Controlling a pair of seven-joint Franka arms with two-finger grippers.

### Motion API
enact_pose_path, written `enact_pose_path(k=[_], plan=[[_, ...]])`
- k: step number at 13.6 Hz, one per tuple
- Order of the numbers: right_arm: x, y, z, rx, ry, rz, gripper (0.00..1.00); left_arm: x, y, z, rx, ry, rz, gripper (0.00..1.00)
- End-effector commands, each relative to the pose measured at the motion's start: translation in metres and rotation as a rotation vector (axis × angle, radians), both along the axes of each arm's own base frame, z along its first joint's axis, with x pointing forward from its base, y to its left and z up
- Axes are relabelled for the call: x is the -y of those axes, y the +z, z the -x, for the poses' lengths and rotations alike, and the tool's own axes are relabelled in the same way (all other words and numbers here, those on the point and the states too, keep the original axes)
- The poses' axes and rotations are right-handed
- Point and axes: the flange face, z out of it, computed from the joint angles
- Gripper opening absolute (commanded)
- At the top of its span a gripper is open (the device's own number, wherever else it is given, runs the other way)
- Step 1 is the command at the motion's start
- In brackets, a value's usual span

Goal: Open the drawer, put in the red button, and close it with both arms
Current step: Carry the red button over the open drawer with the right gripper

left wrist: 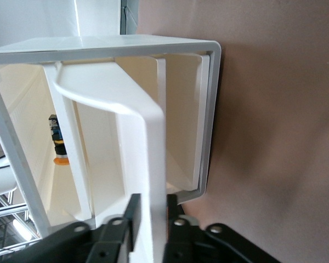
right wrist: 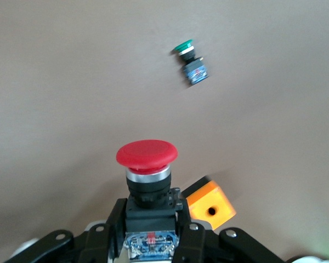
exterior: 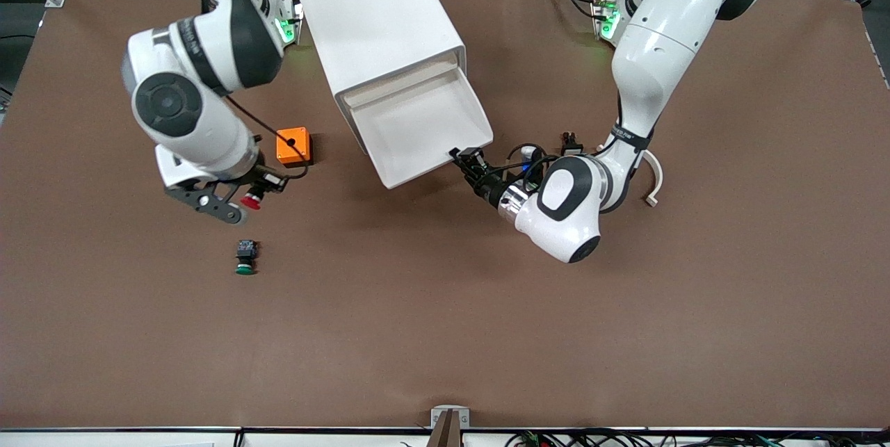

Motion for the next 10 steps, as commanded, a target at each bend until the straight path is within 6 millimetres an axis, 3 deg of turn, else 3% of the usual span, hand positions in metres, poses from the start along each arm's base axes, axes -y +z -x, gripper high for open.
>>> enact_pose_path(k=[1,4,6,7,10], plan=[[-0.048,0.019,0.015,0.05,-0.108,0.012,0.13,-0.001,0.01,-0.01,0.011,0.016,0.038,1.0],[-0.102,0.03,0.04,0.078,-0.231,-0.018,0.13,-0.016,0.032,-0.031,0.06,0.035,0.044,1.0],[-0.133,0.016,0.053,-0.001,-0.34,-0.092,0.13,-0.046,0.04,-0.055,0.089,0.087,0.04,1.0],[-0.146,0.012,0.056,-0.026,-0.379,-0.142,0.13,-0.071,0.042,-0.071,0.11,0.123,0.029,1.0],[-0.172,-0.004,0.064,-0.043,-0.466,-0.181,0.1,-0.121,0.045,-0.098,0.178,0.176,0.033,1.0]])
